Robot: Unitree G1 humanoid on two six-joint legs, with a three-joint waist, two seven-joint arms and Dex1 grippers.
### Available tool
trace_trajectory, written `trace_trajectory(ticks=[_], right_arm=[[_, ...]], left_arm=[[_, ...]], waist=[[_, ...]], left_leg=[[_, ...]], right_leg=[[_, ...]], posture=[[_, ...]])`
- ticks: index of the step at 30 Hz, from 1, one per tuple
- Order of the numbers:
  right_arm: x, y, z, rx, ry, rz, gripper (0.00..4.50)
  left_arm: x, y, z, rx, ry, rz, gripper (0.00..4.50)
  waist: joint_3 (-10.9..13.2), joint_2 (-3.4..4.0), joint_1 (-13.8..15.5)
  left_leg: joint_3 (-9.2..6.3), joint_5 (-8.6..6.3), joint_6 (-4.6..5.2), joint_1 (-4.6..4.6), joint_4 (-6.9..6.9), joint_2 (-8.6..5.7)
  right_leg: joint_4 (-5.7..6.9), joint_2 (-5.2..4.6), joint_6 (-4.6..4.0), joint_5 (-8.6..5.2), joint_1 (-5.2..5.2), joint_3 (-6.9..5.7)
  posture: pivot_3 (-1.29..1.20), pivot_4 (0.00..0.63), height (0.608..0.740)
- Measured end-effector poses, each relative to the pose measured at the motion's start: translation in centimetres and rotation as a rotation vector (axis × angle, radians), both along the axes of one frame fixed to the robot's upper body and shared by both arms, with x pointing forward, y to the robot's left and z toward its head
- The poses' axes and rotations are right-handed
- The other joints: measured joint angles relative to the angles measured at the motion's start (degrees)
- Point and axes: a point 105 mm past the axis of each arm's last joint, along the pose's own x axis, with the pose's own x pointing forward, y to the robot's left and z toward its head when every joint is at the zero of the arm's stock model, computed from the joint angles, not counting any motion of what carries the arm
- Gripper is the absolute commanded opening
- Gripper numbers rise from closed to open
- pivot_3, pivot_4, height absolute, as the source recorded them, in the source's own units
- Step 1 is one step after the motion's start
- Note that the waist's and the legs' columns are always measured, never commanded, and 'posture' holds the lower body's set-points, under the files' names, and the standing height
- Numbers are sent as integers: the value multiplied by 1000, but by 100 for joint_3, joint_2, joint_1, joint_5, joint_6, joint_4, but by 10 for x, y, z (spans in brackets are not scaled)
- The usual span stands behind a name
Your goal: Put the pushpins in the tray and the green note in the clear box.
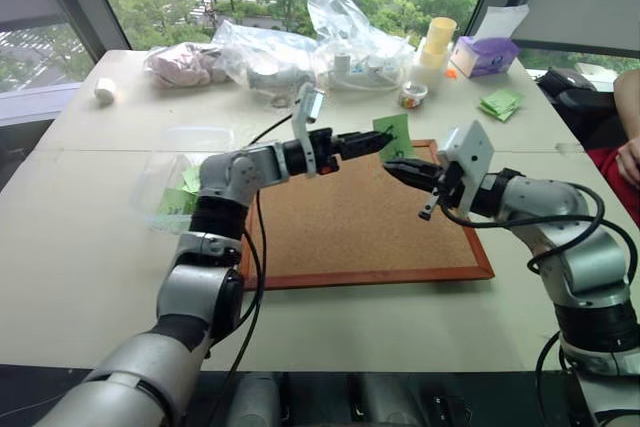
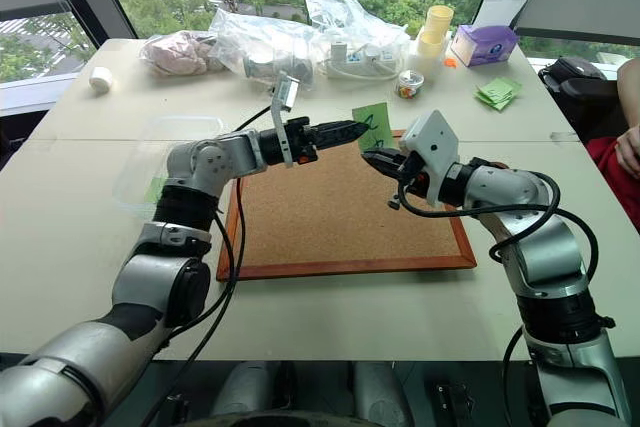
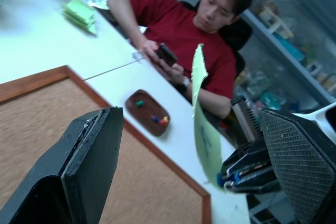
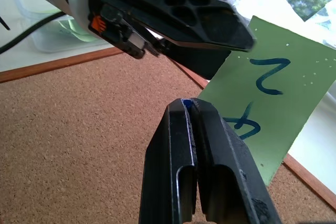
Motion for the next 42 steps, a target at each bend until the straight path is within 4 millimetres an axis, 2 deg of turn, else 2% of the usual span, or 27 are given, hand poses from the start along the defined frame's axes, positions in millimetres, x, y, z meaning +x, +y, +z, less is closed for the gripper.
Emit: trace_trajectory(ticks=[2, 4, 6, 12, 23, 28, 33, 42], right_arm=[[0, 0, 0, 1, 0, -5, 0], [0, 0, 0, 0, -4, -8, 0], [-2, 2, 1, -1, -11, -4, 0], [-3, 3, 3, -1, -25, -9, 0], [-2, 3, 3, 18, -35, -28, 0], [-1, 5, 4, 43, -43, -40, 0], [0, 5, 5, 63, -44, -50, 0], [0, 1, 7, 116, -42, -92, 0]], left_arm=[[1, -6, 0, -12, 0, -9, 4473], [3, -13, -4, -16, 17, -15, 3930], [3, -20, -6, -24, 35, -24, 3141], [2, -24, -7, -35, 35, -45, 110], [5, -22, -7, -11, -9, -30, 42], [7, -19, -11, 9, -27, -14, 42], [7, -16, -23, 48, -22, -8, 42], [9, -12, -23, 56, -27, 10, 42]], waist=[[0, 0, -5], [0, 0, -6], [1, -1, -5], [1, -2, -10], [1, -2, -6], [1, -2, -7], [1, -2, -6], [1, -2, -5]], left_leg=[[0, 0, 0, 0, 0, 0], [0, 0, -1, 0, 0, 0], [0, 0, 0, 0, 0, 0], [-1, 0, 0, 0, 0, 1], [0, 0, 0, -1, 0, 1], [0, 0, 0, -1, 0, 2], [0, 0, 0, -1, 0, 2], [-1, 0, 0, -2, 0, 4]], right_leg=[[0, 0, 0, 0, 0, 0], [0, 1, 0, 0, -1, 0], [0, 1, 0, 0, -1, 0], [0, 1, 0, 0, -1, 0], [0, 1, 0, 0, -2, 0], [0, 1, 0, 0, -1, 0], [0, 1, 0, 0, -2, 0], [0, 0, 0, 0, -2, 0]], posture=[[0, 150, 738], [0, 150, 738], [0, 150, 738], [0, 150, 738], [0, 150, 738], [0, 150, 738], [0, 150, 738], [0, 150, 738]])
